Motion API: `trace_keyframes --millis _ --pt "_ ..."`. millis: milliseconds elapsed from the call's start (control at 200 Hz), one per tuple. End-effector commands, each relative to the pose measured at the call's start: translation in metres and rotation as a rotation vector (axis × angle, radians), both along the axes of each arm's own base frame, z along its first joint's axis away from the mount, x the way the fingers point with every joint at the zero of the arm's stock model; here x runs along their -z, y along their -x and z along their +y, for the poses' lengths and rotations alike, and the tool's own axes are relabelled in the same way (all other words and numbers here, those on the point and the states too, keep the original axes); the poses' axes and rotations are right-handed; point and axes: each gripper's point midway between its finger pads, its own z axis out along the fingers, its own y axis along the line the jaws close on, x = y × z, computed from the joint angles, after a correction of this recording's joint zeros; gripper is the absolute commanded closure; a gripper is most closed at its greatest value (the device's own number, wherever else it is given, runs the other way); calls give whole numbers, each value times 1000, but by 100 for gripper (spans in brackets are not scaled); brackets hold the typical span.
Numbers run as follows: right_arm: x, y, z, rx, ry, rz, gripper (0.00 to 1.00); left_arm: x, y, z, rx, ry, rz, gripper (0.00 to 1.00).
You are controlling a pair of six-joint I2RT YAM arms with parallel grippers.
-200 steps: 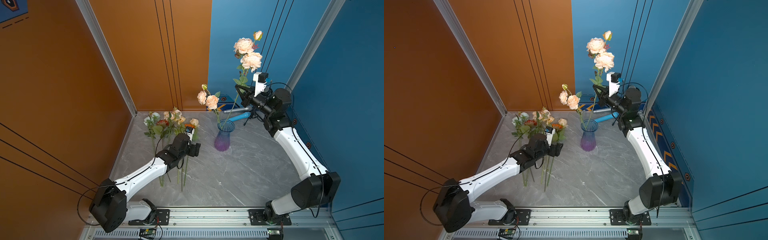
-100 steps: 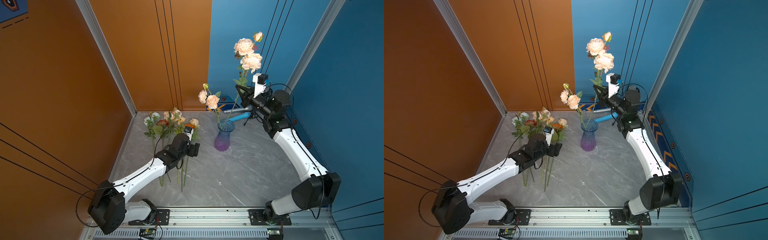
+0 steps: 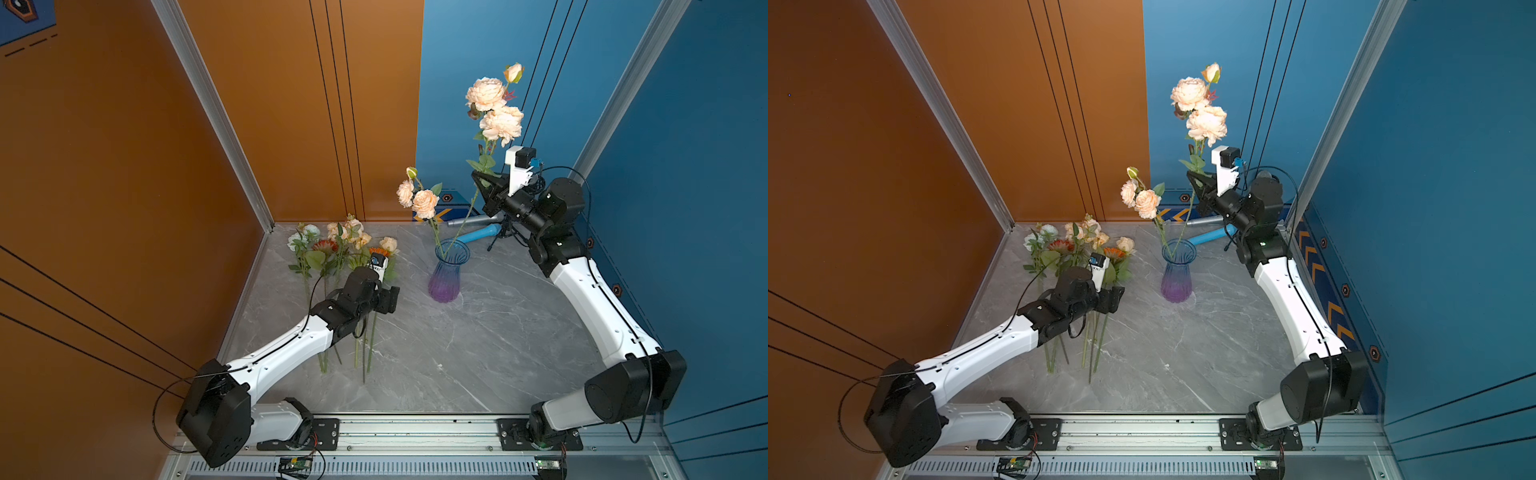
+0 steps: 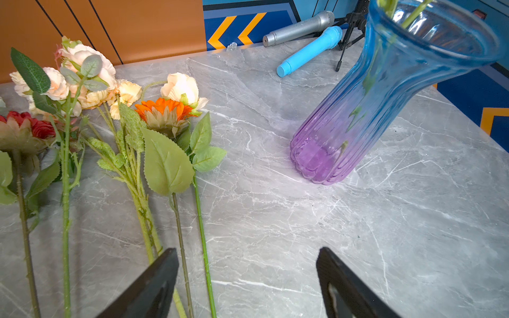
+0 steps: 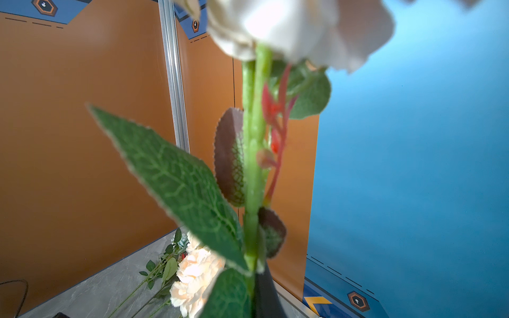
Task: Place the pink flowers into the vase
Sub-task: Place the flower in the vase.
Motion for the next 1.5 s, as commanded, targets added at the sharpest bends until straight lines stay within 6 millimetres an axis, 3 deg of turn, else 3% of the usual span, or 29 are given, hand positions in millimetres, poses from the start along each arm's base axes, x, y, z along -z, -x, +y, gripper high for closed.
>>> trace_keyframes --millis 0,335,511,731,1202,1492 --pt "-16 13 0 -4 12 -27 100 -7 -4 -1 -2 -15 -18 18" --pt "-36 20 -4 -8 -3 -63 100 -4 -6 -6 9 -18 -7 19" --pt "-36 21 -4 -12 -2 -59 100 -3 -6 -6 8 -19 -7 19" --pt "-20 17 -3 -13 2 -30 100 -1 -4 -4 6 -27 -4 19" --pt "36 -3 2 -19 -44 43 100 1 -4 1 -8 -50 -1 19" --pt "66 -15 10 -24 -50 87 98 40 -18 1 -22 -82 99 20"
